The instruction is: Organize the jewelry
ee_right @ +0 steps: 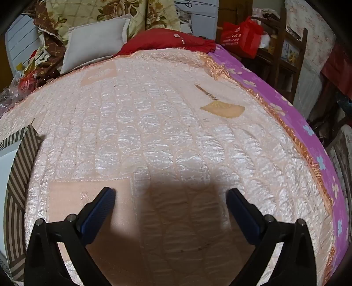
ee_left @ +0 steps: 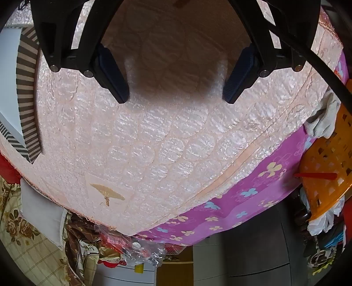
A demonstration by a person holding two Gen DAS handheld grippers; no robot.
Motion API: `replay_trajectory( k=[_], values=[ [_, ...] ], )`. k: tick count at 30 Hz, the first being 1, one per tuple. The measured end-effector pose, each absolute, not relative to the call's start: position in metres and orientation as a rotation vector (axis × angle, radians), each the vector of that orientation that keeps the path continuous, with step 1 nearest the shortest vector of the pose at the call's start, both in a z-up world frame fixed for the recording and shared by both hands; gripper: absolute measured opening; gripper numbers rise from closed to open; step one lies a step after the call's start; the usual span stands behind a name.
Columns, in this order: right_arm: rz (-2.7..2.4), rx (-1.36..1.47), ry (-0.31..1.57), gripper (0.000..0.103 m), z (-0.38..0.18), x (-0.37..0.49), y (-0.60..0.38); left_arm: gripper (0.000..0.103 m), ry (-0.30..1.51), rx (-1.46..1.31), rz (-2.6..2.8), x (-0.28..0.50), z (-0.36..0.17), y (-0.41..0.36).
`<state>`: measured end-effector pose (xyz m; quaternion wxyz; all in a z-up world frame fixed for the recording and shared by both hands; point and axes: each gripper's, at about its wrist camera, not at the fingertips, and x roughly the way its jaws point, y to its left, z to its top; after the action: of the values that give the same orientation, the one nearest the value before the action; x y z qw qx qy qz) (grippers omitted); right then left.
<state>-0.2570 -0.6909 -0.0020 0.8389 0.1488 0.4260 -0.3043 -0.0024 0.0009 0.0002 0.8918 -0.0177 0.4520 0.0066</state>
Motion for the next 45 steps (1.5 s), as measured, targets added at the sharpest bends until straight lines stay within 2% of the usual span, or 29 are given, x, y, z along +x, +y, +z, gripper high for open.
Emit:
replay_trajectory(
  k=[4, 5, 6, 8, 13, 16, 27, 45],
  values=[
    [-0.681, 0.317, 0.928, 0.103, -0.002, -0.256, -0.685, 0.088, 0.99, -0.008, -0.034, -0.006, 0.002, 0.001],
    [-0.67, 0.328, 0.959, 0.103, 0.0, -0.258, -0.682, 0.082, 1.011, -0.008, -0.042, -0.008, 0.004, 0.001],
    [-0.647, 0.333, 0.999, 0.103, 0.002, -0.256, -0.676, 0.071, 1.019, -0.009, -0.041, -0.021, 0.007, 0.001],
    [-0.63, 0.334, 1.009, 0.101, 0.008, -0.266, -0.657, 0.062, 1.023, -0.019, -0.046, -0.031, 0.019, 0.004],
    [-0.49, 0.433, 0.919, 0.101, 0.032, -0.308, -0.591, 0.062, 0.903, -0.016, -0.079, -0.084, 0.061, -0.003],
    [-0.422, 0.425, 0.902, 0.101, 0.041, -0.324, -0.542, 0.062, 0.892, -0.04, -0.115, -0.109, 0.078, -0.009],
    [-0.192, 0.282, 0.846, 0.101, 0.072, -0.328, -0.418, 0.062, 0.857, 0.06, -0.242, -0.196, 0.097, -0.068],
    [-0.127, 0.152, 0.835, 0.101, 0.085, -0.339, -0.381, 0.062, 0.862, 0.091, -0.264, -0.219, 0.088, -0.094]
  ],
)
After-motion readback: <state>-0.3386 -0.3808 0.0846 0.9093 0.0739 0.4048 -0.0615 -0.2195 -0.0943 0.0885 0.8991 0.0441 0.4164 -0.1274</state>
